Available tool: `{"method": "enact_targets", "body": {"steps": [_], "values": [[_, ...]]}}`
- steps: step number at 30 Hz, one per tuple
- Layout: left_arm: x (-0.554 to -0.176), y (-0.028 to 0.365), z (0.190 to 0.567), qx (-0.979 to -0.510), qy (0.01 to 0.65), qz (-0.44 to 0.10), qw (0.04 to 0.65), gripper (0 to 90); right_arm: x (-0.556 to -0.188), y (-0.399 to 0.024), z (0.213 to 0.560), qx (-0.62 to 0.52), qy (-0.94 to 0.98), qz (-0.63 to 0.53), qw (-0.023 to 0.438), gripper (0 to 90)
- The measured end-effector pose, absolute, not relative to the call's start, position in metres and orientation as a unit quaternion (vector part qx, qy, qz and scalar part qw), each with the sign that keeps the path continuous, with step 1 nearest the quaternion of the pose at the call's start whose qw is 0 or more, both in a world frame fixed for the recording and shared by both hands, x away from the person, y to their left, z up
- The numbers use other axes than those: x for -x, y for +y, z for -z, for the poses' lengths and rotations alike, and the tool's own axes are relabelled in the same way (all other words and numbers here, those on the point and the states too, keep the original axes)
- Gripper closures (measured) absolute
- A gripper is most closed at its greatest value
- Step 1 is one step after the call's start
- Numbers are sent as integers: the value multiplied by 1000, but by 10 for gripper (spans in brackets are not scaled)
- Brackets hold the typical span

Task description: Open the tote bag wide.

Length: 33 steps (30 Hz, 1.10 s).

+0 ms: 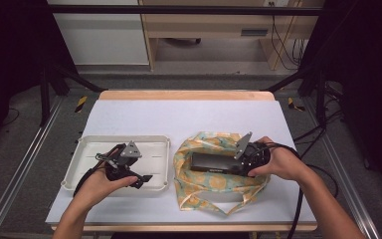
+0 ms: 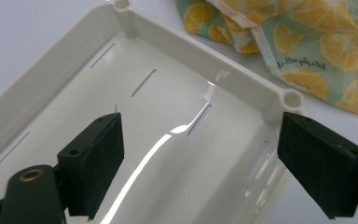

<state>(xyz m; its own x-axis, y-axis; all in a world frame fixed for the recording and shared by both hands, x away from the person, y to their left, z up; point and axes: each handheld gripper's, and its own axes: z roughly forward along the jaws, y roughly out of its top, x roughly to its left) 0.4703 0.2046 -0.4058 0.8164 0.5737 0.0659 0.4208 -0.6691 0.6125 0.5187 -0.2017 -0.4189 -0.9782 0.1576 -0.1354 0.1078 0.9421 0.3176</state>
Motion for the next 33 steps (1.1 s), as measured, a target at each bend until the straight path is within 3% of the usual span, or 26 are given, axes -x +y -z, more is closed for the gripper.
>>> {"method": "enact_targets", "body": {"steps": [16, 33], "values": [[-470, 209, 404, -904, 276, -124, 302, 145, -506, -212, 392, -63, 974, -192, 104, 435], [-470, 216, 412, -905, 279, -101, 305, 126, -491, -216, 376, -70, 970, -209, 98, 435]]}}
